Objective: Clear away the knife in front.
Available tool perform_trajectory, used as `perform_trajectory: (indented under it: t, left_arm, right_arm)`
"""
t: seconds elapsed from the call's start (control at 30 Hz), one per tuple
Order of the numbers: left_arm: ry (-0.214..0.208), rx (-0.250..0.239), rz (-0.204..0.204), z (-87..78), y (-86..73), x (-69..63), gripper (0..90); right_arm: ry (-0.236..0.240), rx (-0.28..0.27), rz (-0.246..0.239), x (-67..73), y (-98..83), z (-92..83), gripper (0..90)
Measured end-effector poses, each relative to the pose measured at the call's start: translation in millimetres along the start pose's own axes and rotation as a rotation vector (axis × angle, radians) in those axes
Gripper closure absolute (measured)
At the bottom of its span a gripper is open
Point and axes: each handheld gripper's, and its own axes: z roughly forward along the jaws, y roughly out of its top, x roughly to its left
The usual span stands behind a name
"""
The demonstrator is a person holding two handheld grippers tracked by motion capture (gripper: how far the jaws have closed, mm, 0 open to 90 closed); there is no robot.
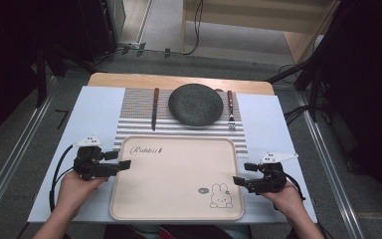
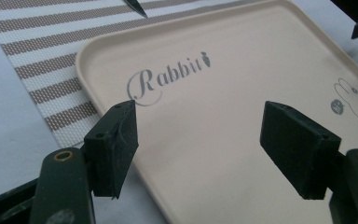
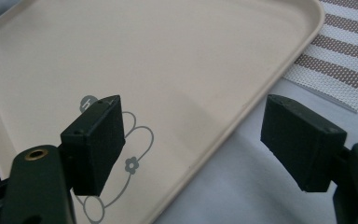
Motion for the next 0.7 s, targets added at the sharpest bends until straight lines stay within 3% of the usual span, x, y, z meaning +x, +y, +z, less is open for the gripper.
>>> perform_trajectory:
  t: [0.2, 0.43, 0.7]
  left_arm:
    - [0.028, -0.024, -0.018, 1.9, 7.8, 5.7, 27.6]
    - [0.066, -0.013, 0.0, 10.1, 17.4, 6.0, 26.2]
    - [0.066, -0.001, -0.001, 19.3, 28.5, 3.7, 26.2]
  right_arm:
    - [-0.007, -0.002, 0.002, -0.1, -0.1, -0.1, 19.8]
    - [-0.01, -0.002, 0.006, -0.3, -0.2, -0.7, 19.7]
    - [-0.01, -0.001, 0.004, -0.8, -0.5, -1.0, 19.7]
